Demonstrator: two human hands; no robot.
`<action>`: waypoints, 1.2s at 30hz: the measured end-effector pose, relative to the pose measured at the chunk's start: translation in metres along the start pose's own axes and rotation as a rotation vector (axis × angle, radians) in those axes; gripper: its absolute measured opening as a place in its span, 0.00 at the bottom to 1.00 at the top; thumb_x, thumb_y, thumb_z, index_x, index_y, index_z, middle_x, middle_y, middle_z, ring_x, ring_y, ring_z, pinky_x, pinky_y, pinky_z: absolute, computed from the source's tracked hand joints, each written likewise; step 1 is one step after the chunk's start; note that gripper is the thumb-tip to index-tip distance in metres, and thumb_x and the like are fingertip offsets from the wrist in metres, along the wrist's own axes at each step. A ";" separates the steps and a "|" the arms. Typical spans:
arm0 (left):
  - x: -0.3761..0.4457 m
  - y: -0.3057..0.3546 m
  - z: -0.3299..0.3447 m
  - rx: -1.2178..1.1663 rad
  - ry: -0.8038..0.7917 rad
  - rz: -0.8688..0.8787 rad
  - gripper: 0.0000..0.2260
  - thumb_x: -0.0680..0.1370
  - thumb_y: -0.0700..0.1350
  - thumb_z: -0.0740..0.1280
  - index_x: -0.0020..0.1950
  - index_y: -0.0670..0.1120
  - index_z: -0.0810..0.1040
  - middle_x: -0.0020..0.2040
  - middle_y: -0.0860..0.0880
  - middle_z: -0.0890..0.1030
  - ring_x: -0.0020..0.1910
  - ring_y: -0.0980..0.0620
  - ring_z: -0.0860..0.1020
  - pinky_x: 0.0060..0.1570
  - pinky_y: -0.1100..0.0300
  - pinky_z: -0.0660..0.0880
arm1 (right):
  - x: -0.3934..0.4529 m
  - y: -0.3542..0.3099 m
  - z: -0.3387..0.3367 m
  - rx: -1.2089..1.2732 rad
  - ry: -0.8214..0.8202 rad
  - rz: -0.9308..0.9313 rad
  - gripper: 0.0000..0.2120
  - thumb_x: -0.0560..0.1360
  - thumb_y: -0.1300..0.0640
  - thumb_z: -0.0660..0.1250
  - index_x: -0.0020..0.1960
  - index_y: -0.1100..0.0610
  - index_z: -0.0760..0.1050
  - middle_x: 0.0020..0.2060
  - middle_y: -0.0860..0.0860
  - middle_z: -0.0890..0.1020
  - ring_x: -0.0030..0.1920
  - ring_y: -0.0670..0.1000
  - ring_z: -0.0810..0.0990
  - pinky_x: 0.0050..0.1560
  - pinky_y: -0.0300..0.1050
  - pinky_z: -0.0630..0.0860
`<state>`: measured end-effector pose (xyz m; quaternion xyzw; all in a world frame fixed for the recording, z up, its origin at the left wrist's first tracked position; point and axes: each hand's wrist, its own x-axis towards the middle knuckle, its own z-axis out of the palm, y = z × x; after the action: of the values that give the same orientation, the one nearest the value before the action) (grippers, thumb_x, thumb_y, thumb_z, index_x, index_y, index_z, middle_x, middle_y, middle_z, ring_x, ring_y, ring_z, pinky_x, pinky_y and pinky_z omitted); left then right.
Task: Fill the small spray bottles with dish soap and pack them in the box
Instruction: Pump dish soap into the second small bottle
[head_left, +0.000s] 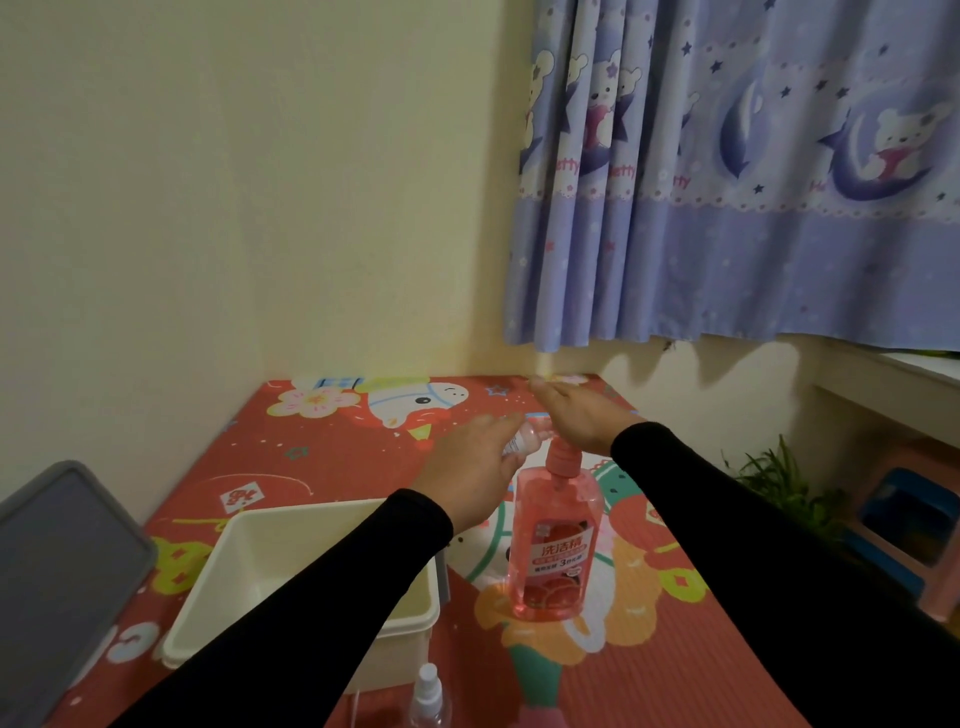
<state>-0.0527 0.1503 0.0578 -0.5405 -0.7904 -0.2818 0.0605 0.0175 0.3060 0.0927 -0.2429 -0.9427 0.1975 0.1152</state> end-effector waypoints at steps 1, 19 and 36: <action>-0.002 -0.001 0.003 0.006 -0.011 -0.005 0.19 0.82 0.47 0.60 0.73 0.50 0.66 0.66 0.47 0.73 0.65 0.46 0.70 0.62 0.54 0.68 | 0.000 0.001 0.004 -0.007 -0.018 0.009 0.26 0.83 0.45 0.43 0.75 0.55 0.62 0.74 0.55 0.65 0.74 0.55 0.63 0.73 0.48 0.58; -0.001 -0.005 0.007 0.067 -0.037 0.005 0.19 0.82 0.48 0.58 0.73 0.49 0.64 0.65 0.45 0.72 0.65 0.44 0.70 0.62 0.51 0.68 | 0.003 0.003 0.008 0.004 -0.077 -0.013 0.24 0.83 0.48 0.43 0.76 0.54 0.61 0.75 0.55 0.64 0.74 0.54 0.63 0.72 0.47 0.57; -0.001 -0.006 0.007 0.058 -0.036 0.027 0.18 0.82 0.47 0.59 0.73 0.48 0.65 0.64 0.45 0.73 0.64 0.45 0.70 0.61 0.50 0.68 | 0.008 0.011 0.011 0.054 -0.071 -0.005 0.26 0.83 0.45 0.43 0.75 0.53 0.62 0.74 0.54 0.65 0.74 0.53 0.63 0.74 0.49 0.58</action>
<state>-0.0560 0.1518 0.0494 -0.5541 -0.7919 -0.2480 0.0655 0.0114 0.3149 0.0789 -0.2302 -0.9411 0.2313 0.0887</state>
